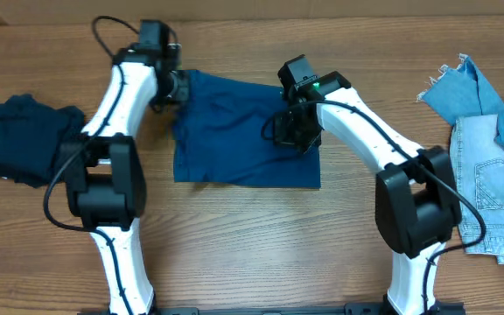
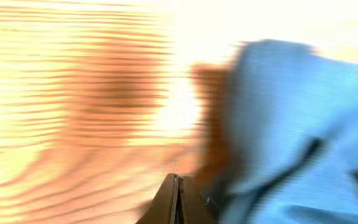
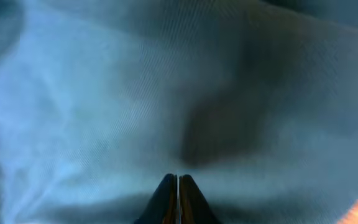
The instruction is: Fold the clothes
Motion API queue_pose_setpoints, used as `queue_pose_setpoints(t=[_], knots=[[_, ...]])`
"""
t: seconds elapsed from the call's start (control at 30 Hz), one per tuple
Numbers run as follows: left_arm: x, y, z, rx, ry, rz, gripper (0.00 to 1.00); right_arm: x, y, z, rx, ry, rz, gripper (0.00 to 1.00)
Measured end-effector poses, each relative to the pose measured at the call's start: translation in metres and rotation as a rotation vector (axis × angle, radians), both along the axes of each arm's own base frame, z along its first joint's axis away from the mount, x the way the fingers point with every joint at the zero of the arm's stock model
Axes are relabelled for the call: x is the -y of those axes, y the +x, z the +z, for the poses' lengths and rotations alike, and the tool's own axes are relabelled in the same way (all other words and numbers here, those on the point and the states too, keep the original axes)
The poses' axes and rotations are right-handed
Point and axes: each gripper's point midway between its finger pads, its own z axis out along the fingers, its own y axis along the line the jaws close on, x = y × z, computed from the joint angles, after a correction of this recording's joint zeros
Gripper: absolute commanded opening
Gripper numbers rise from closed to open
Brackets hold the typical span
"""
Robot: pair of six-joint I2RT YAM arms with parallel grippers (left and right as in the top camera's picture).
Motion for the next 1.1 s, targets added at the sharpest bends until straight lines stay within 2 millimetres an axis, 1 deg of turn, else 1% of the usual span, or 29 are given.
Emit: queue_pose_setpoints(t=[0.03, 0.07, 0.1, 0.13, 0.17, 0.2, 0.27, 0.3, 0.33, 0.37, 0.4, 0.47, 0.5, 0.53, 0.57, 0.6, 0.63, 0.67, 0.7, 0.77, 0.8, 0.87, 0.93, 0.97, 1.1], knots=[[-0.011, -0.001, 0.000, -0.006, 0.007, 0.027, 0.04, -0.001, 0.001, -0.009, -0.012, -0.002, -0.002, 0.07], [-0.016, -0.004, -0.001, -0.023, 0.012, 0.043, 0.04, -0.001, 0.000, -0.019, -0.030, -0.010, -0.002, 0.07], [-0.015, -0.010, -0.002, -0.047, 0.008, 0.040, 0.04, -0.001, 0.000, -0.026, -0.041, -0.015, -0.003, 0.07], [-0.009, -0.020, -0.003, -0.087, -0.015, 0.013, 0.04, -0.001, 0.001, -0.032, -0.045, -0.017, -0.003, 0.07], [-0.003, -0.024, -0.001, -0.100, -0.026, -0.015, 0.04, -0.003, 0.003, -0.035, -0.041, -0.013, -0.005, 0.04], [0.012, -0.035, 0.011, -0.117, -0.054, -0.095, 0.04, -0.004, 0.006, -0.036, -0.032, -0.008, -0.004, 0.04], [0.033, -0.040, 0.036, -0.075, -0.065, -0.187, 0.05, -0.004, 0.006, -0.036, -0.031, -0.007, -0.006, 0.04], [0.053, -0.040, 0.058, -0.020, -0.065, -0.253, 0.05, -0.003, 0.006, -0.036, -0.033, -0.009, -0.006, 0.04], [0.078, -0.039, 0.079, 0.045, -0.073, -0.322, 0.05, -0.001, 0.006, -0.036, -0.037, -0.010, -0.004, 0.04], [0.096, -0.040, 0.085, 0.071, -0.082, -0.375, 0.05, 0.001, 0.005, -0.036, -0.040, -0.009, 0.005, 0.04], [0.108, -0.042, 0.082, 0.070, -0.086, -0.415, 0.04, 0.003, 0.005, -0.035, -0.041, -0.007, 0.013, 0.04], [0.119, -0.041, 0.061, 0.042, -0.084, -0.461, 0.04, 0.008, 0.008, -0.027, -0.024, -0.006, 0.020, 0.04], [0.122, -0.038, 0.030, -0.001, -0.082, -0.466, 0.04, 0.012, 0.011, -0.007, 0.013, 0.006, 0.015, 0.04], [0.122, -0.038, 0.011, -0.035, -0.081, -0.464, 0.04, 0.014, 0.014, 0.007, 0.044, 0.017, 0.013, 0.04], [0.123, -0.033, -0.011, -0.049, -0.079, -0.462, 0.04, 0.016, 0.017, 0.027, 0.090, 0.032, 0.011, 0.04], [0.123, -0.028, -0.031, -0.056, -0.072, -0.459, 0.04, 0.016, 0.017, 0.042, 0.121, 0.044, 0.013, 0.04], [0.122, -0.021, -0.036, -0.035, -0.063, -0.452, 0.04, 0.016, 0.016, 0.053, 0.140, 0.051, 0.014, 0.04], [0.119, -0.012, -0.035, -0.004, -0.037, -0.433, 0.04, 0.018, 0.013, 0.057, 0.137, 0.050, 0.017, 0.04], [0.111, 0.002, -0.032, 0.043, 0.004, -0.383, 0.04, 0.019, 0.009, 0.056, 0.120, 0.043, 0.018, 0.04], [0.088, 0.016, -0.030, 0.066, 0.028, -0.265, 0.04, 0.020, 0.006, 0.055, 0.108, 0.037, 0.019, 0.04], [0.061, 0.028, -0.023, 0.083, 0.010, -0.148, 0.04, 0.020, 0.007, 0.055, 0.112, 0.039, 0.020, 0.06], [0.034, 0.038, -0.015, 0.096, -0.017, -0.059, 0.04, 0.016, 0.015, 0.054, 0.151, 0.054, 0.020, 0.07], [0.010, 0.041, -0.011, 0.093, -0.034, 0.011, 0.04, 0.015, 0.020, 0.041, 0.174, 0.065, 0.012, 0.08], [0.007, 0.041, -0.010, 0.090, -0.038, 0.022, 0.04, 0.014, 0.020, 0.032, 0.179, 0.072, 0.006, 0.08], [0.021, 0.037, -0.011, 0.076, -0.067, -0.005, 0.04, 0.007, 0.020, -0.008, 0.229, 0.140, 0.004, 0.08]])
